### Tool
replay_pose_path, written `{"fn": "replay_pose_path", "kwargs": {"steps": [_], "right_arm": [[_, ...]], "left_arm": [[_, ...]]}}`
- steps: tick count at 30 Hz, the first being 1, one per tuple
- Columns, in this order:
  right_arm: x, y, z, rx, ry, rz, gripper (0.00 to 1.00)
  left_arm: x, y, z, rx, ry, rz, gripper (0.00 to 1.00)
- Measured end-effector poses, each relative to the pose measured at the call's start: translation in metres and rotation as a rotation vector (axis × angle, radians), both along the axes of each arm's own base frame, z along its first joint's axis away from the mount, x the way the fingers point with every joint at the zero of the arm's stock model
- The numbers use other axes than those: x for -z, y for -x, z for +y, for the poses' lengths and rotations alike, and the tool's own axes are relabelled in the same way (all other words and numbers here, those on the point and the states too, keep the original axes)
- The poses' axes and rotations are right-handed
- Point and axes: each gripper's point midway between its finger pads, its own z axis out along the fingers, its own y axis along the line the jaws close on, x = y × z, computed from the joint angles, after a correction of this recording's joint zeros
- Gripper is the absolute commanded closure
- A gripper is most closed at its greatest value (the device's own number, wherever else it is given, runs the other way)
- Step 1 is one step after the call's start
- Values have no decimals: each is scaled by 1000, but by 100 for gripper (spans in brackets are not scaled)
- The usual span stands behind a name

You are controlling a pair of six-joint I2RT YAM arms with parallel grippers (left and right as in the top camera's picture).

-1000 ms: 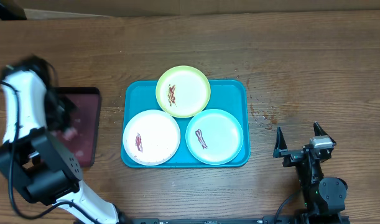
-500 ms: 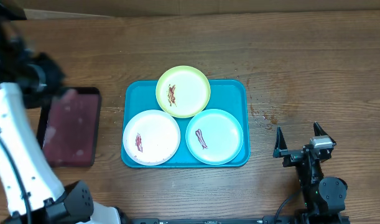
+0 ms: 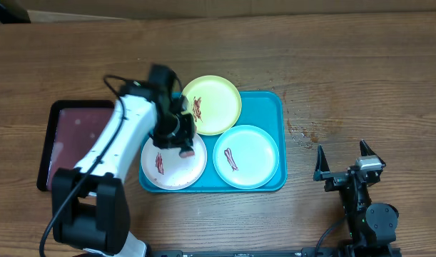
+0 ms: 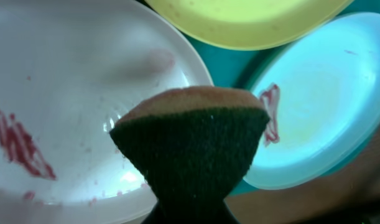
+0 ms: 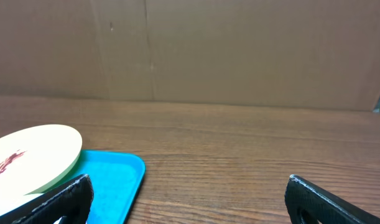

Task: Clean dirty plates on tray and stack at the side
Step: 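Place the sponge on the white plate and withdraw the left gripper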

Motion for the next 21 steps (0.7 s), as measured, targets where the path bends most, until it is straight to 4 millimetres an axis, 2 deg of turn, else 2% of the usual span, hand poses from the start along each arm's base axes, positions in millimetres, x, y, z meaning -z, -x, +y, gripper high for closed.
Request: {"fn": "replay_pose_path", "kwargs": {"steps": [2, 5, 6, 8, 10, 11, 18, 21], "right_arm": [[0, 0, 0, 0, 0, 0, 0], [0, 0, 0, 0, 0, 0, 0], [0, 0, 0, 0, 0, -1, 0], [0, 0, 0, 0, 0, 0, 0], [0, 0, 0, 0, 0, 0, 0], [0, 0, 0, 0, 0, 0, 0], [0, 0, 0, 0, 0, -1, 0], [0, 0, 0, 0, 0, 0, 0]], "left_arm": [[22, 1, 3, -16, -30, -19, 96], [35, 4, 8, -37, -55, -18, 95], [38, 6, 10, -39, -65, -15, 91], [43, 10, 15, -43, -87, -4, 64], [43, 10, 17, -55, -102, -4, 13], [44, 10, 18, -58, -107, -5, 0], [44, 12, 20, -63, -119, 6, 0], [32, 20, 26, -70, -139, 58, 0]]}}
